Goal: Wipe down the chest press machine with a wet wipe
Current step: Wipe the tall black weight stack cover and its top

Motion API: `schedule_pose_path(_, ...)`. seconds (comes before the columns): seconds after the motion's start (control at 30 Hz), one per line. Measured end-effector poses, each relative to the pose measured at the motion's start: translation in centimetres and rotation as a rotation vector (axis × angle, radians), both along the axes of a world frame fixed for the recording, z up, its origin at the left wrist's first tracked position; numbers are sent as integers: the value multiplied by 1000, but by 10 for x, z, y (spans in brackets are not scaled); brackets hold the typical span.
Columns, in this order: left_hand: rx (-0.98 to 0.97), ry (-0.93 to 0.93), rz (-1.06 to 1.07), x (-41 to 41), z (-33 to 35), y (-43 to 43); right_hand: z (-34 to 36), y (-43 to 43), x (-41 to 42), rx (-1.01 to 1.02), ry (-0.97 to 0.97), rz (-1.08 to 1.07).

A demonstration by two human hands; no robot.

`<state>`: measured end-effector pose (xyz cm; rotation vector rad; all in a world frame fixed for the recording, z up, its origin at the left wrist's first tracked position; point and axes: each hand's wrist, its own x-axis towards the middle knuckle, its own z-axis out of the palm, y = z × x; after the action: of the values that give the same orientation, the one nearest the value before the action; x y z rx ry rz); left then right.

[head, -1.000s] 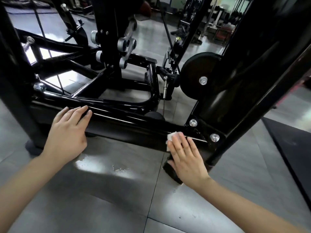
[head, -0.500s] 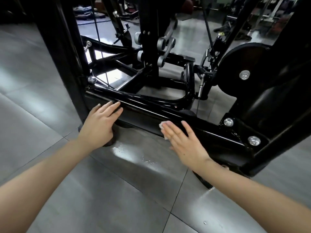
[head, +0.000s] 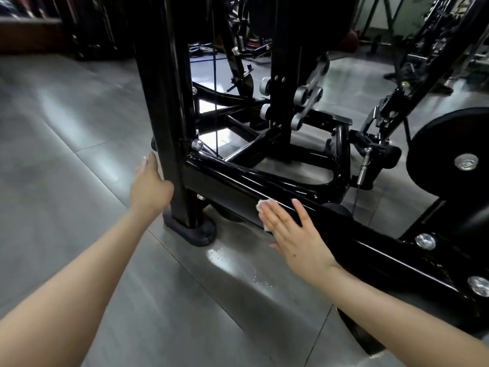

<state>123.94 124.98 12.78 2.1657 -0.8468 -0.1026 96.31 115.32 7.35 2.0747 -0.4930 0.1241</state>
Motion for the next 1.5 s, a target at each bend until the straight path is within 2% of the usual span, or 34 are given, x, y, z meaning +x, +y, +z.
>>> schedule_pose_path(0.13,-78,113,-2,29,-1,-10,15,-6,88,-7,-51,45)
schedule_pose_path(0.27,-110,160,-101,45,-15,-21,2,-6,65,24,-18,35)
schedule_pose_path(0.4,-129,133,-200,54,-30,-34,-3,-9,48,0,85,47)
schedule_pose_path(0.67,-206,1,-350,81,-58,-31,13,-11,195,-24,38,129)
schedule_pose_path(0.73,-143,-54,-373,92,-70,-26,10,-10,193,-43,29,116)
schedule_pose_path(0.83,-70,-95,-439,91,-82,-21,-3,-9,141,-47,91,67)
schedule_pose_path(0.93,-79,-50,-459,84,-86,-22,-9,-8,103,-6,100,13)
schedule_pose_path(1.07,-131,71,-471,80,-87,-24,-3,-6,149,30,-8,16)
schedule_pose_path(1.2,-214,117,-494,84,-95,-26,4,-1,224,-19,80,26)
schedule_pose_path(1.37,-151,63,-484,83,-89,-17,-1,-7,179,-87,199,20)
schedule_pose_path(1.5,-169,110,-467,77,-84,-11,5,-8,138,93,-16,-29)
